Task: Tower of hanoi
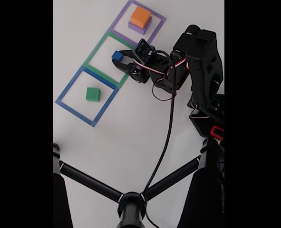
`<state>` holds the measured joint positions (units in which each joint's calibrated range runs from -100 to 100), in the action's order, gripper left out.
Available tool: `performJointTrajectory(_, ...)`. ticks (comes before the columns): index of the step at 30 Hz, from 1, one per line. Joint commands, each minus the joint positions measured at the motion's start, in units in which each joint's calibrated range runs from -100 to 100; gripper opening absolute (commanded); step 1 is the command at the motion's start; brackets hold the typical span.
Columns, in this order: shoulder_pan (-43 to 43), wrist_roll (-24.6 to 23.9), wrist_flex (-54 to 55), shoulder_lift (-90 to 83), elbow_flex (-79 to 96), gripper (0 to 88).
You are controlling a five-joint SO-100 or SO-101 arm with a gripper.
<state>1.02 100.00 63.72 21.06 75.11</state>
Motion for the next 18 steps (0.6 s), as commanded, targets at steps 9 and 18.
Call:
performJointTrajectory(9, -2.75, 0.0, -28.34, -31.84, 3.71, 3.6)
performJointTrajectory(18, -1.79, 0.0, -72.39, -61.56, -3.38, 3.6)
